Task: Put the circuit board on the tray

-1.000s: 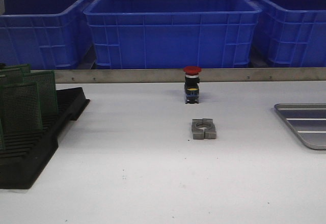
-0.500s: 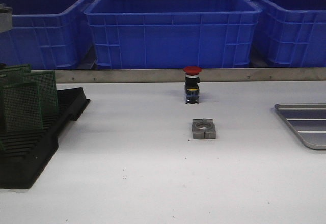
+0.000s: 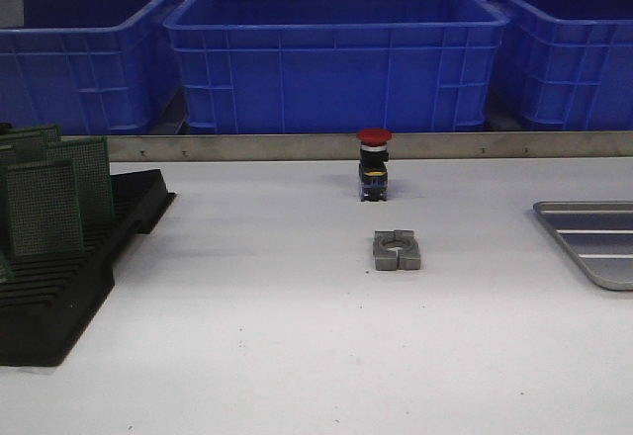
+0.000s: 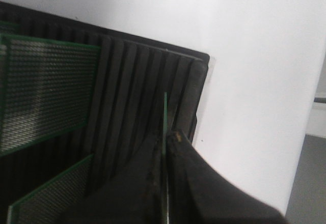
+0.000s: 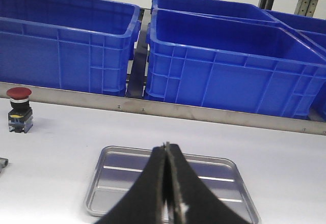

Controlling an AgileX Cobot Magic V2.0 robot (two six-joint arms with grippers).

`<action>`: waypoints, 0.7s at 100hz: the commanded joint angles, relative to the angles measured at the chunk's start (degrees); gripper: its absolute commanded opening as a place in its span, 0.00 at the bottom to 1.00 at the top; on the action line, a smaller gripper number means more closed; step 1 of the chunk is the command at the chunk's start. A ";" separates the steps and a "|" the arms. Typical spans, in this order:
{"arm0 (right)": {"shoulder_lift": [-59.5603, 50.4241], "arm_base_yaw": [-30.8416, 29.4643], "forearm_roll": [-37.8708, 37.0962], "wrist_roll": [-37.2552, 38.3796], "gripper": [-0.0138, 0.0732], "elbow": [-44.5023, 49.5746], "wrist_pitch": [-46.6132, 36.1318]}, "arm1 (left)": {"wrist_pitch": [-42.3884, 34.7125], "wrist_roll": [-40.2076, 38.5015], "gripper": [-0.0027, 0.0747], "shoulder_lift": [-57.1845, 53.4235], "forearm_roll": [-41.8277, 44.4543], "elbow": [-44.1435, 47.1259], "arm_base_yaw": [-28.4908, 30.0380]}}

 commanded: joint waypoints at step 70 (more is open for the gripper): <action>-1.17 -0.01 0.27 -0.46 0.09 -0.08 -3.97 | 4.18 -0.92 0.01 -3.69 -44.53 -4.54 -14.28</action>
